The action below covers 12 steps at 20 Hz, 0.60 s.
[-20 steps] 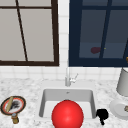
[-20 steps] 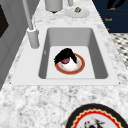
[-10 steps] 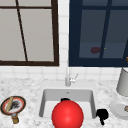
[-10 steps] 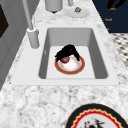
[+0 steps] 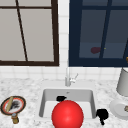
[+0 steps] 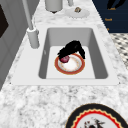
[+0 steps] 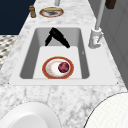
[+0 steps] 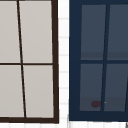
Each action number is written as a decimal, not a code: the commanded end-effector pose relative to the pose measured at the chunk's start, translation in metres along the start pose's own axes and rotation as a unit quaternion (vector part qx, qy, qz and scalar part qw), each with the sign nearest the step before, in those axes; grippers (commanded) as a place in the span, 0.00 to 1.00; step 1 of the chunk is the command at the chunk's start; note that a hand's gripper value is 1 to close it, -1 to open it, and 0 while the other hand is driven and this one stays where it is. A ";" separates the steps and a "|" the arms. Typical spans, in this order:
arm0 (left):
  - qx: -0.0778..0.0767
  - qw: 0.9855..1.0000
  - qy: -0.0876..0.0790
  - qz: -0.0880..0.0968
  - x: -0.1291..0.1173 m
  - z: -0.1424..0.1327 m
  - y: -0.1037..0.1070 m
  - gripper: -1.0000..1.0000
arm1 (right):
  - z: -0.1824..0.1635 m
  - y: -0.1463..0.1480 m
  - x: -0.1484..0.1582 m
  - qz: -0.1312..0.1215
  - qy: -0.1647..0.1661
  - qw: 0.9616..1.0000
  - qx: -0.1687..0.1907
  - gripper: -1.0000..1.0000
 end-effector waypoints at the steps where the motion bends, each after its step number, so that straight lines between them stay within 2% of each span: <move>1: -0.009 1.000 0.006 -0.004 0.022 0.012 0.013 0.00 | 0.000 0.000 0.000 0.000 0.000 1.000 0.000 0.50; 12: -0.006 1.000 0.009 -0.009 0.086 0.046 0.050 0.00 | 0.000 0.000 0.000 0.000 0.000 1.000 0.000 0.50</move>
